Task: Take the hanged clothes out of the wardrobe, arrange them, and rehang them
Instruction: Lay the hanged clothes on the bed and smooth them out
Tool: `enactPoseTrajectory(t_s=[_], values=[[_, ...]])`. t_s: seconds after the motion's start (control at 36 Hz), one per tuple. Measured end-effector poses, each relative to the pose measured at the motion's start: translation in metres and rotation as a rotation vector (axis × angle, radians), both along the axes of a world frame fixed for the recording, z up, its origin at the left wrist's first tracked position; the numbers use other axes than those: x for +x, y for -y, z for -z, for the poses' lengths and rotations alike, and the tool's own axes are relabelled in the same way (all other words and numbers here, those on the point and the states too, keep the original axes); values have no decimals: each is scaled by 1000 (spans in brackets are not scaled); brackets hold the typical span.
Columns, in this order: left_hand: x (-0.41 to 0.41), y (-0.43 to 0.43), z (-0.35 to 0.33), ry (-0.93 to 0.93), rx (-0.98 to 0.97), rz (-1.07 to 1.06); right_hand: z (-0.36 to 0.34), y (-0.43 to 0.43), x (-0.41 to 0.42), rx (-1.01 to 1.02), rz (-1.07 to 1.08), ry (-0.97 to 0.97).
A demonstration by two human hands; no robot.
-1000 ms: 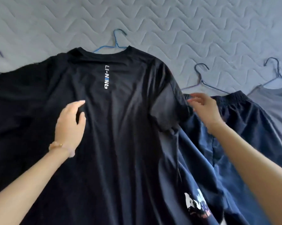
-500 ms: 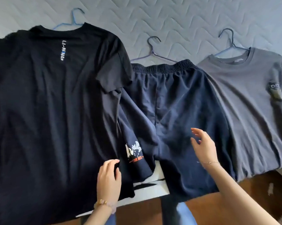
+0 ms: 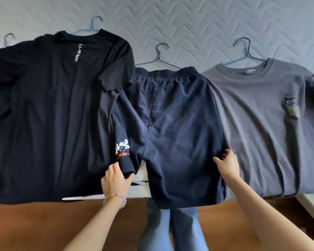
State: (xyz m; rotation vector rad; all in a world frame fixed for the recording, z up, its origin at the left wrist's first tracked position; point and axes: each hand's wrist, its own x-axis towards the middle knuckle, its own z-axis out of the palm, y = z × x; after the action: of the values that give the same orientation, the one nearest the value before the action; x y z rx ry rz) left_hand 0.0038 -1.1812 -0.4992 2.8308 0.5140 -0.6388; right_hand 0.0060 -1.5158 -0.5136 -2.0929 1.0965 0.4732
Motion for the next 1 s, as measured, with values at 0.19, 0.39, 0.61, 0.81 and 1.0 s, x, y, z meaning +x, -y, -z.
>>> enactPoseTrajectory(t_s=[0.19,0.39,0.61,0.81,1.0], values=[[12,18,11,68,64,-15,9,-3,21,-159,35,131],[14,15,11,179,-165,-161,-1,15,46,-172,14,107],[-1,18,-5,49,-680,-407,-28,63,71,-253,-7,100],[-15,27,-22,2,-952,-542,-30,74,76,-249,-59,2],[-29,9,-27,295,-782,-1056,-56,5,60,-274,-294,394]])
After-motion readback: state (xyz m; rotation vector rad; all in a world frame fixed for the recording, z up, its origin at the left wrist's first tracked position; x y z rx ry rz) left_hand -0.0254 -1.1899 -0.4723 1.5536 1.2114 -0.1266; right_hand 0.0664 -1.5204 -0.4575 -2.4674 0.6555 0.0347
